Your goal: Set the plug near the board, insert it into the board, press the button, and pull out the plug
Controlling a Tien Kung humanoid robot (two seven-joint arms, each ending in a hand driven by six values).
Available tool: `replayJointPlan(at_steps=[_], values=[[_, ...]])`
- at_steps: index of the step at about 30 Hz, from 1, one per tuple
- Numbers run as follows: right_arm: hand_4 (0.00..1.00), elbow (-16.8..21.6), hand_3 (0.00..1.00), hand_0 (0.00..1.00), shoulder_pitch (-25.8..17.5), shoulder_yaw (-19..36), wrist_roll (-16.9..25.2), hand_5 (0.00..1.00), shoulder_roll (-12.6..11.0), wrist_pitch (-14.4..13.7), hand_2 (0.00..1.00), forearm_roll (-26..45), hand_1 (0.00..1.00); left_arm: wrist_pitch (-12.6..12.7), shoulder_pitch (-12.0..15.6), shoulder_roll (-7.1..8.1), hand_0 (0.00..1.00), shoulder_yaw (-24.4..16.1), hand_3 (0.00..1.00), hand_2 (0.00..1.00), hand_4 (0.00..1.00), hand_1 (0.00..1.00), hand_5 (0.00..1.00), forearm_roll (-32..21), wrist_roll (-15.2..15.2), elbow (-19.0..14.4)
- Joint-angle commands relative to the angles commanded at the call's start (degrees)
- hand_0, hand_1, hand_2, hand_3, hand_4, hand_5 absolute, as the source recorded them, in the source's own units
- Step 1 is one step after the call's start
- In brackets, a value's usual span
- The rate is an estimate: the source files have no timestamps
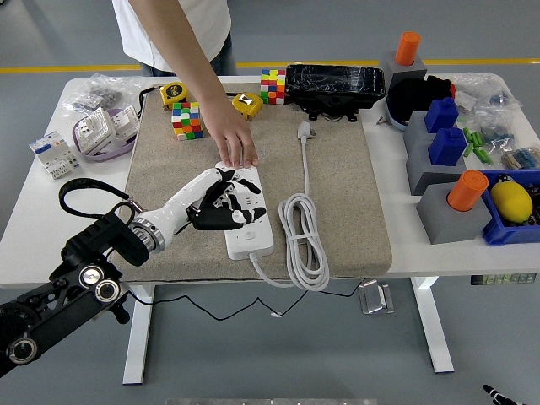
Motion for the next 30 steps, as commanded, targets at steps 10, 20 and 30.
replayJointPlan(at_steps=[10,20,30], values=[[0.949,0.1,0.552,0.610,-0.3,0.2,0.0,0.481,0.0,0.0,0.643,-0.1,0.639,-6.4,-0.5,0.20,0.076,2.4,0.787,0.118,0.709,0.038,0.002,10.1,7.2,-1.1],[0.948,0.1,0.551,0.610,-0.3,0.8,0.0,0.482,0.2,-0.1,0.643,-0.2,0.638,-7.1,-1.0,-0.43,0.071,4.2,0.773,0.117,0.684,0.034,0.002,9.5,8.2,1.3],[0.948,0.2,0.551,0.610,-0.3,0.9,0.1,0.482,0.3,-0.1,0.643,-0.2,0.638,-7.5,-1.4,-1.00,0.067,5.5,0.761,0.120,0.655,0.035,0.002,9.1,8.7,3.8]])
